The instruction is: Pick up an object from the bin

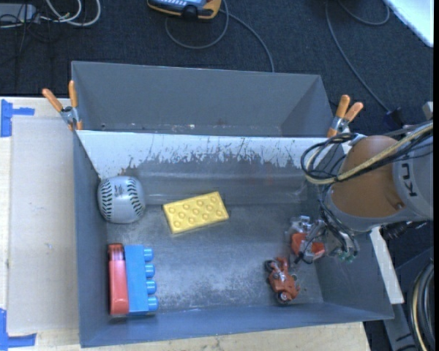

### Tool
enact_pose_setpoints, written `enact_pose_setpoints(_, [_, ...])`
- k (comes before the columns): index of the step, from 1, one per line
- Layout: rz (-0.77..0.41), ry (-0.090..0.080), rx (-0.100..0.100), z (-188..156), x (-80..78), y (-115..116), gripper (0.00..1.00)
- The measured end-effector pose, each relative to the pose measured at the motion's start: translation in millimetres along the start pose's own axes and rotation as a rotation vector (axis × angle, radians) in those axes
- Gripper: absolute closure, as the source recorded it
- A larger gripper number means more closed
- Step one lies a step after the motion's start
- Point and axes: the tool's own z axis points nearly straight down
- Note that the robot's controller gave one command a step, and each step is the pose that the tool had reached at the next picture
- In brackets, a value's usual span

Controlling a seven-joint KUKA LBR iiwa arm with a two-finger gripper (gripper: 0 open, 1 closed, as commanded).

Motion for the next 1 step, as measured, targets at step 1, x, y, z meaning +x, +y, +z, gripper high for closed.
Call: enact_pose_setpoints(1, [-0.001,0.0,0.0,0.0,0.0,0.2,1.0])
